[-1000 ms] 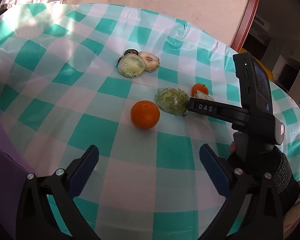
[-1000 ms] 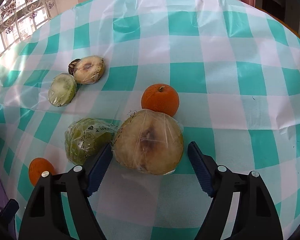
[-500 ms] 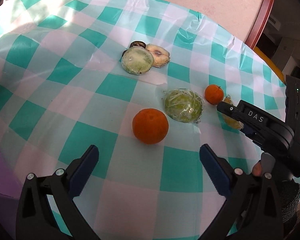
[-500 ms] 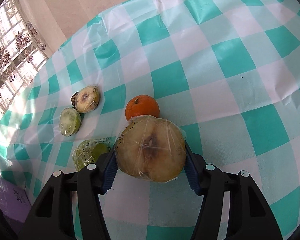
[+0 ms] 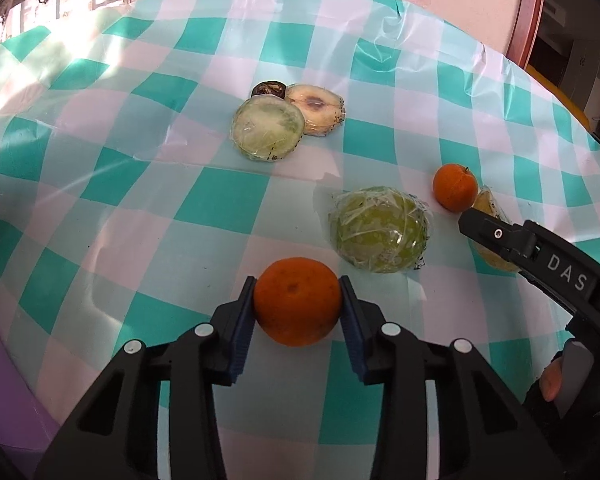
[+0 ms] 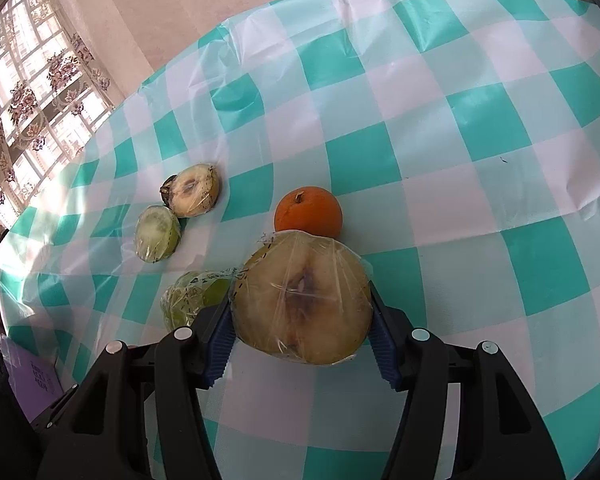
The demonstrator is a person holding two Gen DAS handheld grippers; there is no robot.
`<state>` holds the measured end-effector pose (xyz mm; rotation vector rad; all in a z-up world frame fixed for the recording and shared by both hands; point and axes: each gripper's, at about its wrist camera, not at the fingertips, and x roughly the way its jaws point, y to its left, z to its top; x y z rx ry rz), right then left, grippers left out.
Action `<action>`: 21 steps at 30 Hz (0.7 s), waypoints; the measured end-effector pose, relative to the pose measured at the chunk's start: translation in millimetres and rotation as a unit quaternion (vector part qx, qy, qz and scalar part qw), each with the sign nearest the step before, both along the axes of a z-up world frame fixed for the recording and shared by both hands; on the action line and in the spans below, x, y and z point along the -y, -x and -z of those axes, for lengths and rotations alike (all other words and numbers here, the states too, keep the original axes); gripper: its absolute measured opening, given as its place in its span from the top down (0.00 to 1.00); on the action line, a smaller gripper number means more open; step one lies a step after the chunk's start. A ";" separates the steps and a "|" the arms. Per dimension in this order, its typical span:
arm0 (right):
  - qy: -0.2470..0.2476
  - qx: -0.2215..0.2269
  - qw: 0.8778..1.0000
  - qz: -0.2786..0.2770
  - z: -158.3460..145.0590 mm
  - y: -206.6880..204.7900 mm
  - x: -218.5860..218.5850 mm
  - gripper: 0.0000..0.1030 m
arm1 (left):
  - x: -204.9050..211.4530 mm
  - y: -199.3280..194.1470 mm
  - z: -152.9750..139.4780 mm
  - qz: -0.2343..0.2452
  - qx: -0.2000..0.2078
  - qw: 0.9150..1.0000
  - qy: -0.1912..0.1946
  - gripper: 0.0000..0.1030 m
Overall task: Organize fruits
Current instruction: 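Carry the orange with the left gripper while the right gripper carries the wrapped fruit to the box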
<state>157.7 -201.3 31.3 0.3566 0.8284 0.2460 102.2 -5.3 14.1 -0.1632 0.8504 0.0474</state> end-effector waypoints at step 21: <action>-0.004 -0.005 1.000 -0.011 2.1 18.4 -1.2 0.44 | -4.8 19.9 -5.0 0.001 0.024 1.000 0.017 0.62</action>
